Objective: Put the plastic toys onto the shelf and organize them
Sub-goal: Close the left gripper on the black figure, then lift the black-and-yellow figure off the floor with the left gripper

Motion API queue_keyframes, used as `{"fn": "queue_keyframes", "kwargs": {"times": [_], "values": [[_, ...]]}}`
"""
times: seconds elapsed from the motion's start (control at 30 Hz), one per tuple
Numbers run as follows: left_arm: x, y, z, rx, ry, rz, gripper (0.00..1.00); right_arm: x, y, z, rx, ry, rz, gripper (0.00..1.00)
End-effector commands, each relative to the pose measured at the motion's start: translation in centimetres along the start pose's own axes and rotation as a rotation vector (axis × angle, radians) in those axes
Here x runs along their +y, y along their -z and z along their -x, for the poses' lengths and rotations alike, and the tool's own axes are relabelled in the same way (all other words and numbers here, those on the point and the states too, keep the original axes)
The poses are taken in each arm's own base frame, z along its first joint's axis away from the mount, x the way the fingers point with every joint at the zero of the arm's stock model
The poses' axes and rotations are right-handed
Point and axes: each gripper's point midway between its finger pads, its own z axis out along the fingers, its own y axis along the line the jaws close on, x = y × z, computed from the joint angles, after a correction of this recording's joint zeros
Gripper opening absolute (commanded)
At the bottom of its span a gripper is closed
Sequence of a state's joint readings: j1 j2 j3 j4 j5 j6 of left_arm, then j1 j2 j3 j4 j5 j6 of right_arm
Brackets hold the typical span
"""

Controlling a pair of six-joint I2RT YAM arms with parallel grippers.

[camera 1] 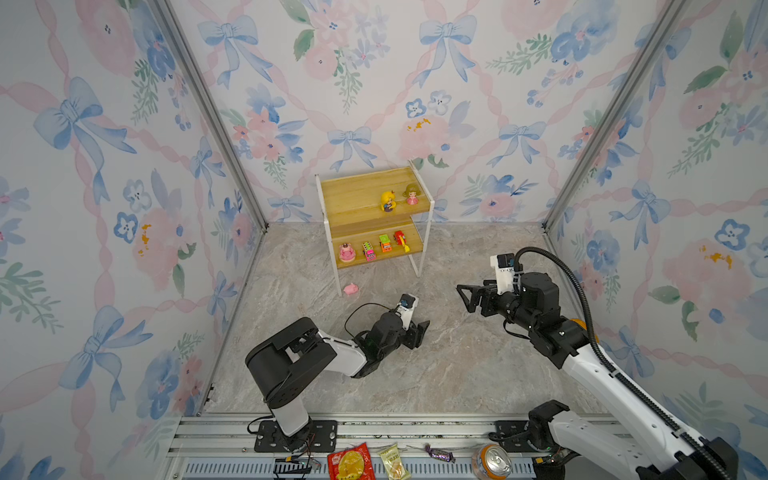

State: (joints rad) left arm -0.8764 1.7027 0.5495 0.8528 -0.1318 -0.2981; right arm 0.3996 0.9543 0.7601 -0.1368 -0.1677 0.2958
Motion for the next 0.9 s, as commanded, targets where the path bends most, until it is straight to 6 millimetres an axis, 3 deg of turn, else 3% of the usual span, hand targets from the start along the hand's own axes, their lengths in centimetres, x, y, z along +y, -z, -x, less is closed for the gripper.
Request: {"fn": "queue_keyframes", "kwargs": {"times": [0.0,0.2,0.3,0.53,0.67,0.87], "values": [[0.7,0.0,-2.1,0.063,0.014,0.017,0.73,-0.2,-0.3,-0.3,-0.001,0.003,0.007,0.99],[1.2,-0.2,-3.1,0.089,0.013,0.038,0.72,-0.2,-0.4,-0.4,0.003,0.004,0.009,0.99],[1.0,-0.5,-3.0,0.089,0.009,0.034,0.67,-0.2,-0.5,-0.5,0.006,0.002,0.009,0.99],[0.5,-0.9,-2.8,0.092,0.008,0.007,0.42,-0.3,-0.4,-0.5,0.005,0.003,0.004,0.99],[0.2,-0.7,-1.9,0.074,0.014,-0.003,0.37,-0.4,-0.5,-0.6,0.007,0.001,0.0,0.99],[-0.3,-0.1,1.3,0.037,0.018,0.0,0.35,-0.4,-0.4,-0.2,-0.005,-0.001,-0.002,0.99]]}}
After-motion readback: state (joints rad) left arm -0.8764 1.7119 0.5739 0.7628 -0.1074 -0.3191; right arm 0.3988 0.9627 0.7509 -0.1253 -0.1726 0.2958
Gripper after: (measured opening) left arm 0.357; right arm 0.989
